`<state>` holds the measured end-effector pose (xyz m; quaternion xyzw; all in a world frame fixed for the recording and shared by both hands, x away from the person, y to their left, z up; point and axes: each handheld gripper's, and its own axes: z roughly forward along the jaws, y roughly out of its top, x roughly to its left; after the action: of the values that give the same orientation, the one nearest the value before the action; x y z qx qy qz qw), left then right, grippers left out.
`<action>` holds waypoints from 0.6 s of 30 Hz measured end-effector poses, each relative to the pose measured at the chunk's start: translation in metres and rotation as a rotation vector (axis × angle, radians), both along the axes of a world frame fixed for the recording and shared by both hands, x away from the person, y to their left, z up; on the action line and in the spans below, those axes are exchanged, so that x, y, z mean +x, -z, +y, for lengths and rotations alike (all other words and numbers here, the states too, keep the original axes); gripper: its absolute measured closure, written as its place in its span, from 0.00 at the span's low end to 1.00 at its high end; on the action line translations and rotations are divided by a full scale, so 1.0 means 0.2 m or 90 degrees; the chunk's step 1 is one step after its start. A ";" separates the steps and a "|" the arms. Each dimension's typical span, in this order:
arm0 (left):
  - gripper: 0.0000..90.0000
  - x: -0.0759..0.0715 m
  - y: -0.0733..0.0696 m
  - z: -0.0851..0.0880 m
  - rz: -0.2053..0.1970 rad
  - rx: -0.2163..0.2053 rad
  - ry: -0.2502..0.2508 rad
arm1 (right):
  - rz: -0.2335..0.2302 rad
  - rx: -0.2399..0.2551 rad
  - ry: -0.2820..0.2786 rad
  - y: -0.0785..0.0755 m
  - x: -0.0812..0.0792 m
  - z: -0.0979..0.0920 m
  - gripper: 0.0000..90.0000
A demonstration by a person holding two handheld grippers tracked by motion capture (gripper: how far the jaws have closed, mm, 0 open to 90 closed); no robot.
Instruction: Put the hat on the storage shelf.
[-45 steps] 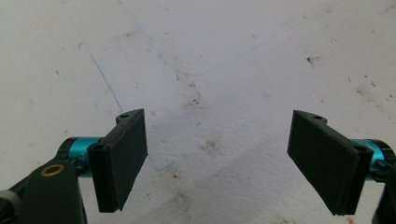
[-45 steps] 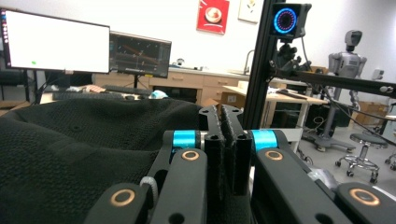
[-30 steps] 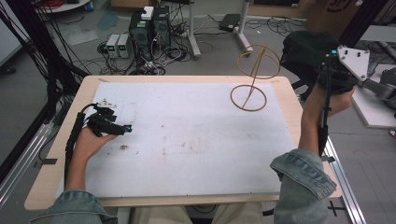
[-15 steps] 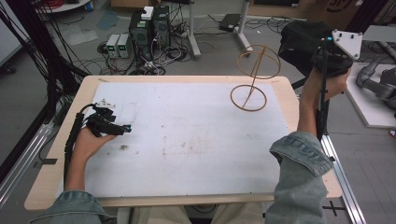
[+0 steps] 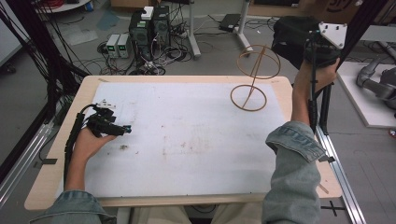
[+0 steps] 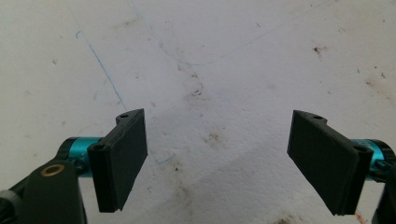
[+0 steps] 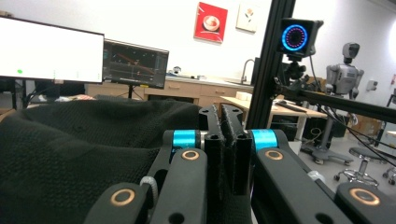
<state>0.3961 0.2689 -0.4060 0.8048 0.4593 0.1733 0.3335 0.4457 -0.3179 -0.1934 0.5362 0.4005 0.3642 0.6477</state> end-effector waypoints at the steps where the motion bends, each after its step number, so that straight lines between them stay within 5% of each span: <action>1: 0.23 0.00 0.00 0.00 0.001 -0.001 0.001 | 0.002 0.000 -0.002 0.00 0.01 0.01 0.98; 18: 0.23 -0.01 -0.01 0.02 -0.004 -0.012 -0.001 | 0.011 -0.048 -0.042 0.04 0.08 0.21 0.98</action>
<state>0.3942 0.2730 -0.4039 0.8006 0.4608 0.1717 0.3425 0.4620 -0.2768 -0.2021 0.5010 0.4370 0.3657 0.6513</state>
